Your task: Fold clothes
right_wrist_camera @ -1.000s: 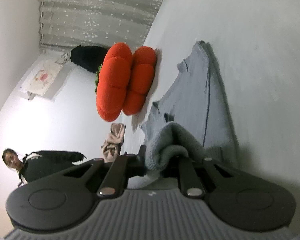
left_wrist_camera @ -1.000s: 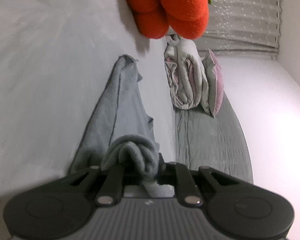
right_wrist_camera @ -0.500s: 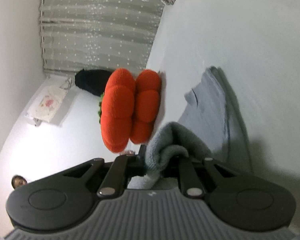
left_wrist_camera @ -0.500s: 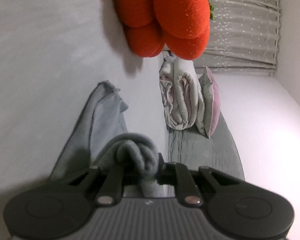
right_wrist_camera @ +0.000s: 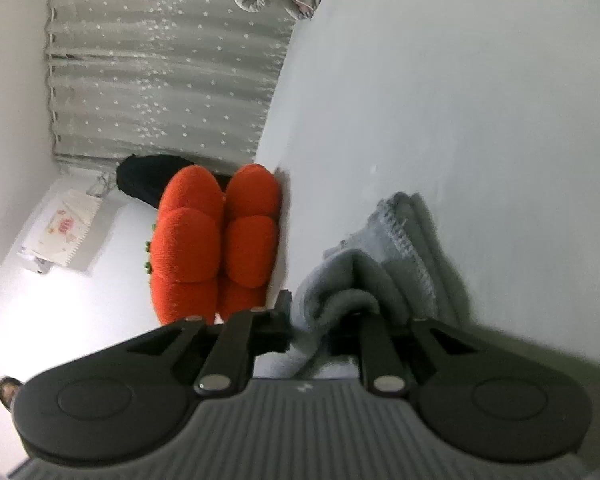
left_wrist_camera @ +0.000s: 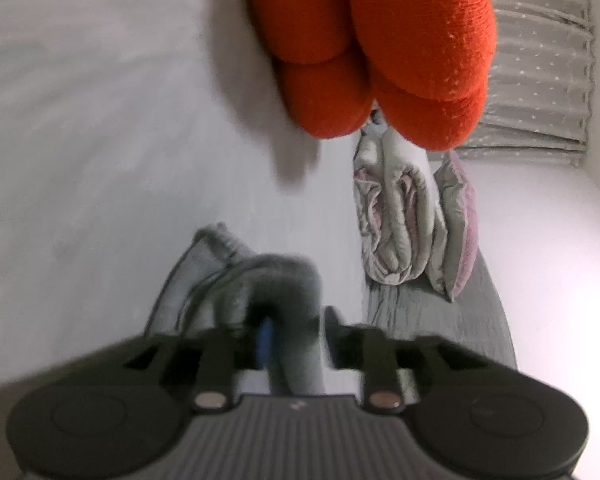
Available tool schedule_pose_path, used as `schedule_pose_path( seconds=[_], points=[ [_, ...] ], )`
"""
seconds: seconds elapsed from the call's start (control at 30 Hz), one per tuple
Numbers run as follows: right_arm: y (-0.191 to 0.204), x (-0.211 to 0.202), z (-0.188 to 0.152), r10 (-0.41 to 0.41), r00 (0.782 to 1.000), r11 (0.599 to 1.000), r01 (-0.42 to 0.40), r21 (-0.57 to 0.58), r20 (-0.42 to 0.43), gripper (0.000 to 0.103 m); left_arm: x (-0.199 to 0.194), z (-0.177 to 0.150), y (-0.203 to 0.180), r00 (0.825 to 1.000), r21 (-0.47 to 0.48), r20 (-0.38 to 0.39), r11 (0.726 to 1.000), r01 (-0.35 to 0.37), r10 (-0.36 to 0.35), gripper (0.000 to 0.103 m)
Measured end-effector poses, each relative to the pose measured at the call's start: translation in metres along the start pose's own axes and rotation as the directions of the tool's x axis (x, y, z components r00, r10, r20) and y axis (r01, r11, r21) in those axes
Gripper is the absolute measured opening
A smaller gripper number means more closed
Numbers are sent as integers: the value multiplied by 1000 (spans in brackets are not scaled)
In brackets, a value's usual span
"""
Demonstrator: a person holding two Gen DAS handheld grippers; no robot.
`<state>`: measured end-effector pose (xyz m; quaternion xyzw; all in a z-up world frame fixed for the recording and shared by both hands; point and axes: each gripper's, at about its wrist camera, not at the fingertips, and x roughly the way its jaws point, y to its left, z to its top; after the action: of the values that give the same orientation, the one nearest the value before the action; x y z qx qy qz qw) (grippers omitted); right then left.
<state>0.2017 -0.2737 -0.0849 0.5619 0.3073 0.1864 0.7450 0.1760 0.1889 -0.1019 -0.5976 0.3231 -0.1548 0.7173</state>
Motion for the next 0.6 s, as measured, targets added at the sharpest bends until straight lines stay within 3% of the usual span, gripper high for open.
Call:
schedule_pose_path(
  seconds=[0.03, 0.07, 0.17, 0.27, 0.3, 0.37, 0.5, 0.6],
  points=[
    [1, -1, 0, 5, 1000, 1000, -5, -10, -1, 25, 0, 0, -1, 1000, 11, 10, 1000, 11, -11, 54],
    [3, -3, 0, 10, 1000, 1000, -10, -20, -2, 34, -1, -1, -4, 1000, 40, 20, 999, 5, -6, 59],
    [14, -11, 2, 45, 997, 996, -40, -77, 64, 64, -4, -5, -14, 999, 141, 51, 990, -26, 19, 59],
    [32, -6, -15, -29, 994, 967, 54, -251, 102, 66, -3, -14, -33, 992, 284, 98, 953, -107, 83, 57],
    [38, -4, -21, -52, 992, 948, 86, -306, 117, 66, 1, -21, -41, 986, 360, 122, 921, -151, 114, 57],
    [51, -1, -33, -95, 984, 899, 150, -412, 152, 66, 9, -37, -56, 968, 513, 179, 823, -243, 174, 57],
    [72, 13, -60, -176, 959, 747, 277, -604, 222, 60, 27, -66, -82, 917, 733, 302, 553, -397, 259, 57],
    [71, 32, -84, -265, 926, 589, 377, -715, 270, 59, 44, -71, -74, 881, 768, 347, 443, -463, 321, 53]
  ],
)
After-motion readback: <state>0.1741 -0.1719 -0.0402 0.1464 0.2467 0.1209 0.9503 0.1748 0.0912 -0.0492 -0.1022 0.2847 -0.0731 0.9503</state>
